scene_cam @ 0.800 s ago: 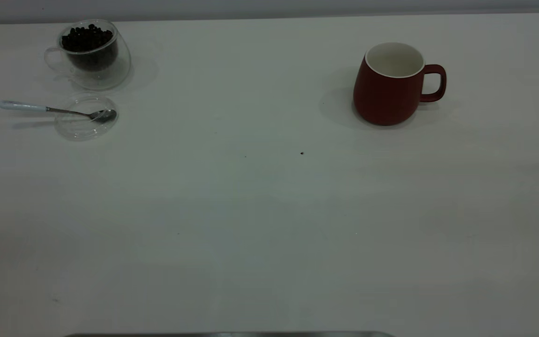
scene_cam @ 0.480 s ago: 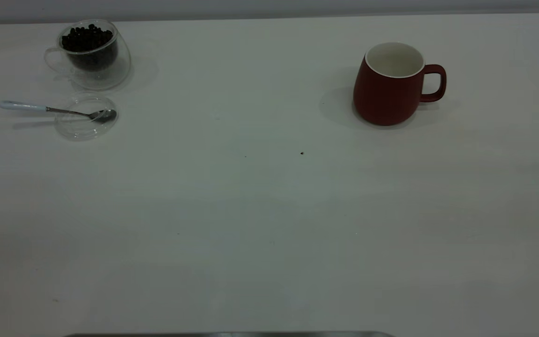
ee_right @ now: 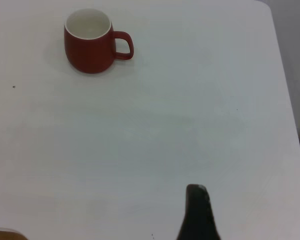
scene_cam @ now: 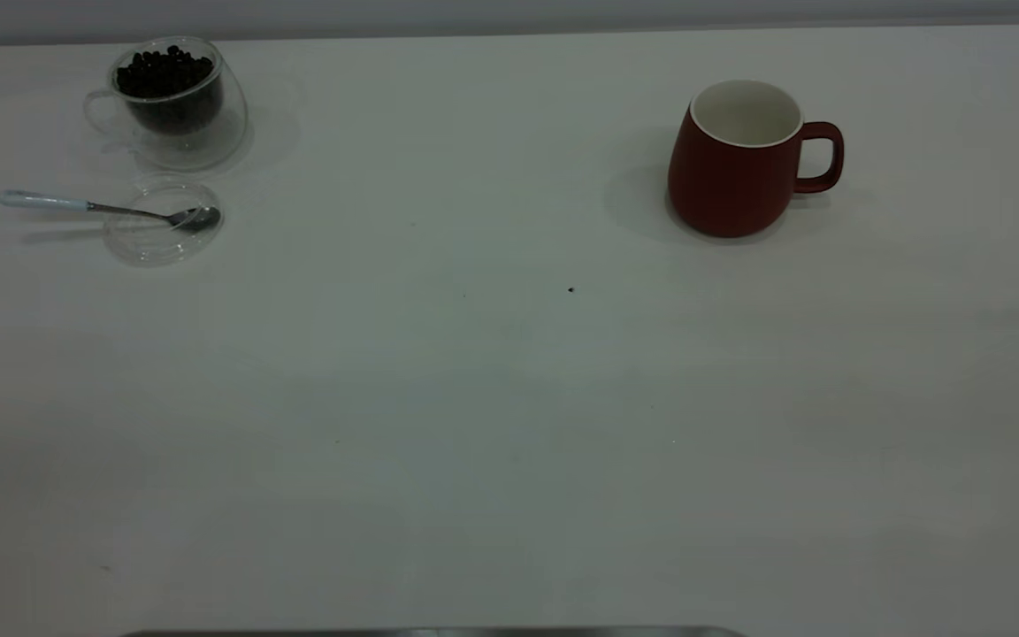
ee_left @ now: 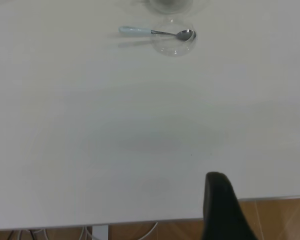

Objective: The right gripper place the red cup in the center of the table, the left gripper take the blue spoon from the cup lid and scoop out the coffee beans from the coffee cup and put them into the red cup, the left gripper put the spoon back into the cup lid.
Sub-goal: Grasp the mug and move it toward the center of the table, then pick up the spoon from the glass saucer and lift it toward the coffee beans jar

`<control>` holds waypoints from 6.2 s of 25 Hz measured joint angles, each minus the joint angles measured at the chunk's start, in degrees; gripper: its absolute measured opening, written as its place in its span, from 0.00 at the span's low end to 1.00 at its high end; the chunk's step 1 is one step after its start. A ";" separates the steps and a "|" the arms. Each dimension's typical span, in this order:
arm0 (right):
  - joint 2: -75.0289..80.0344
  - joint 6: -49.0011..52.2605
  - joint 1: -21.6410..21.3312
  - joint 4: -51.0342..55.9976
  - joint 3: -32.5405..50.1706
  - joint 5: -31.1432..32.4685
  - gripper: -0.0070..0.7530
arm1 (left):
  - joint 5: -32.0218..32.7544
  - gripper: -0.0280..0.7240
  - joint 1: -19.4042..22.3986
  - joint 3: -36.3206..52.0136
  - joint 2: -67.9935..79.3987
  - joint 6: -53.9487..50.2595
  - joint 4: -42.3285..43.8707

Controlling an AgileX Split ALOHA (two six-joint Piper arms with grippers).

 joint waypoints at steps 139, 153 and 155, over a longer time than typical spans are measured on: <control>137.92 -36.35 33.27 -12.99 -61.12 -42.86 0.79 | 0.00 0.65 0.00 0.00 -0.02 -0.06 0.00; 119.44 -18.87 33.16 -19.78 -61.12 -28.08 0.79 | 0.00 0.65 0.00 0.00 -0.02 -0.06 0.00; 114.46 -14.64 33.16 -20.90 -61.12 -23.41 0.79 | 0.00 0.65 0.00 0.00 -0.02 -0.06 0.00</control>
